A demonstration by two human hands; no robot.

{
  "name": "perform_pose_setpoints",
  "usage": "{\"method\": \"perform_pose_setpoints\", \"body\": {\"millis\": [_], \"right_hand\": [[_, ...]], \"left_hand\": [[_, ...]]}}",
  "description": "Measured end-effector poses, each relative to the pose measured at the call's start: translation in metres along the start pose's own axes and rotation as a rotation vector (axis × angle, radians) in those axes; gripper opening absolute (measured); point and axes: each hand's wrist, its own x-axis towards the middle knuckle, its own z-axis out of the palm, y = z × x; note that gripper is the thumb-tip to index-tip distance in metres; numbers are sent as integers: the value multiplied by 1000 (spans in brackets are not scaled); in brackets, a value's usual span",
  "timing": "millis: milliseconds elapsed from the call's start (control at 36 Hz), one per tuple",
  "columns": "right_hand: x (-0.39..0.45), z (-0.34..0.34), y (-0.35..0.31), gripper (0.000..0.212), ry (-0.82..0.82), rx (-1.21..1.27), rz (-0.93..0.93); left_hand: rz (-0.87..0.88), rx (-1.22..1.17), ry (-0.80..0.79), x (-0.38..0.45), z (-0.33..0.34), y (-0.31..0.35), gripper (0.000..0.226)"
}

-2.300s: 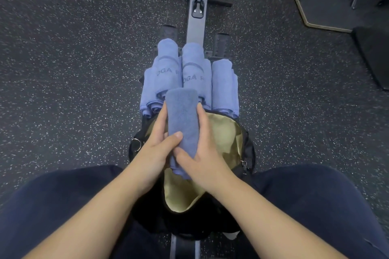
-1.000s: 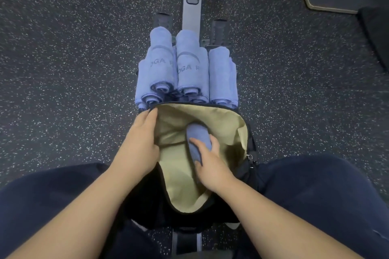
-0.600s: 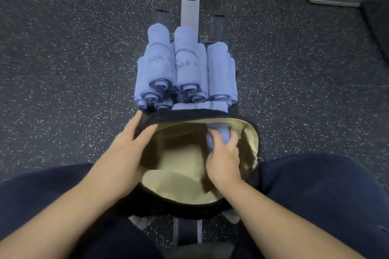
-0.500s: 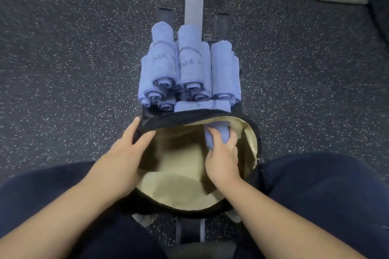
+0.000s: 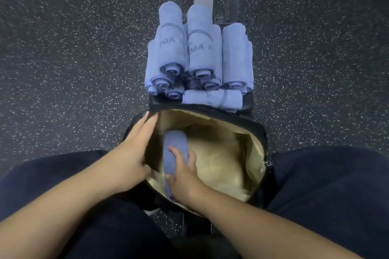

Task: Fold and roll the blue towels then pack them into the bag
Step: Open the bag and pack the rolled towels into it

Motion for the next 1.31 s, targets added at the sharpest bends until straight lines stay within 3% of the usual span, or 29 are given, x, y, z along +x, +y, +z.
{"method": "perform_pose_setpoints", "body": {"millis": [139,500,722,833,1167,1306], "right_hand": [[-9,19,8,68,-138,-61,10],[31,20,-2,66,-68,-21,-31],[44,32,1,96,-76,-38,-43],[51,31,0,101,-80,-40,-66],[52,38,6,73,-206,-182,-274],[54,41,2,65,-283,-126,-298]], "left_hand": [[7,-41,16,6,4,-2,116],[-148,125,-190,-7,-15,-17,114],[-112,75,-192,-12,-20,-26,117],[-67,56,-214,-15,-18,-26,119],[-143,-106,-108,-10,-23,-19,119],[-114,-103,-113,-11,-20,-20,121]]}}
